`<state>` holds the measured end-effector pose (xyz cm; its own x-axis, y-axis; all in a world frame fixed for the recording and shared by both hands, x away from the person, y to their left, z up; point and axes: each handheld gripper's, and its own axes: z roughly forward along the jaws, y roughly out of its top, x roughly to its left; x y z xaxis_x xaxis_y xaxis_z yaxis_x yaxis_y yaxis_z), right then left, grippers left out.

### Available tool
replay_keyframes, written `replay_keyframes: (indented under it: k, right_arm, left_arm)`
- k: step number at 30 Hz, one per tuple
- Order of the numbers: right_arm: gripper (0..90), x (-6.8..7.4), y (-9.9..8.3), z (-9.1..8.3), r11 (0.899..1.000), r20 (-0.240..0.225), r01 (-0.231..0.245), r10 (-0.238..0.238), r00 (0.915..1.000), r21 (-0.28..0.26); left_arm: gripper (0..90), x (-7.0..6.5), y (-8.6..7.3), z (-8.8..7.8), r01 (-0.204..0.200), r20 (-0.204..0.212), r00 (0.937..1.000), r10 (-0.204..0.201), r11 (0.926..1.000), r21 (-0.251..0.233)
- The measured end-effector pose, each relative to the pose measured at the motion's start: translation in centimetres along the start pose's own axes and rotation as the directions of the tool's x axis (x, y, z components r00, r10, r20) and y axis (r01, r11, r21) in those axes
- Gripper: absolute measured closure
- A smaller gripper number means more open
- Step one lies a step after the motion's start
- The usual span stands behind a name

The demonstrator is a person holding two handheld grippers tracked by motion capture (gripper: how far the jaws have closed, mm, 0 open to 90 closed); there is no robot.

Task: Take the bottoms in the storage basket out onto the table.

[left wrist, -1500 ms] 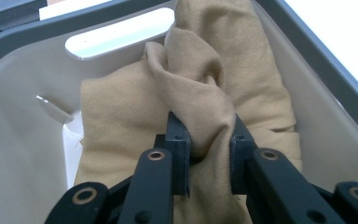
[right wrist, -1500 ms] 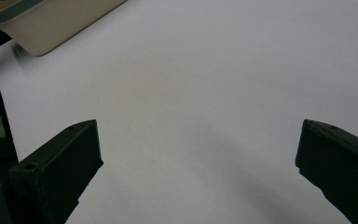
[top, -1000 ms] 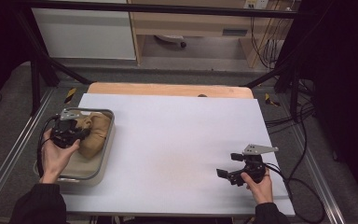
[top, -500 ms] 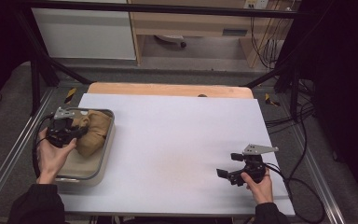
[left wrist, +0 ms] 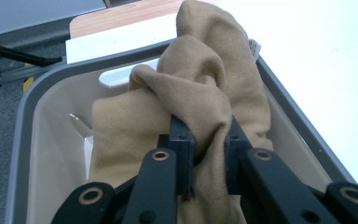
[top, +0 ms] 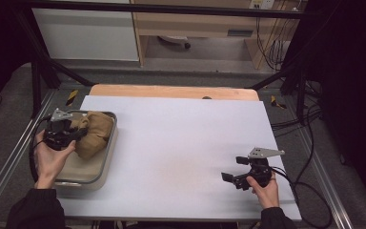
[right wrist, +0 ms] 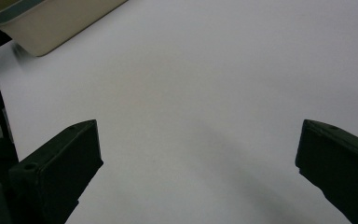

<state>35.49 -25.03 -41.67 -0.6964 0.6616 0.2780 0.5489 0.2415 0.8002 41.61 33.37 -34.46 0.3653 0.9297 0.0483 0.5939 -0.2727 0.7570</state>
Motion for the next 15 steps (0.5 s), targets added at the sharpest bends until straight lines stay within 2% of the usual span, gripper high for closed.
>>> replay_keyframes:
  k: [15]
  right_arm:
    - [0.7, -0.01, 0.0, 0.0, 1.0, 0.0, 0.002, -0.002, 1.0, 0.0]
  left_arm:
    - [78.9, 0.25, 0.18, -0.92, 0.005, 0.007, 1.0, -0.005, 0.9998, -0.021]
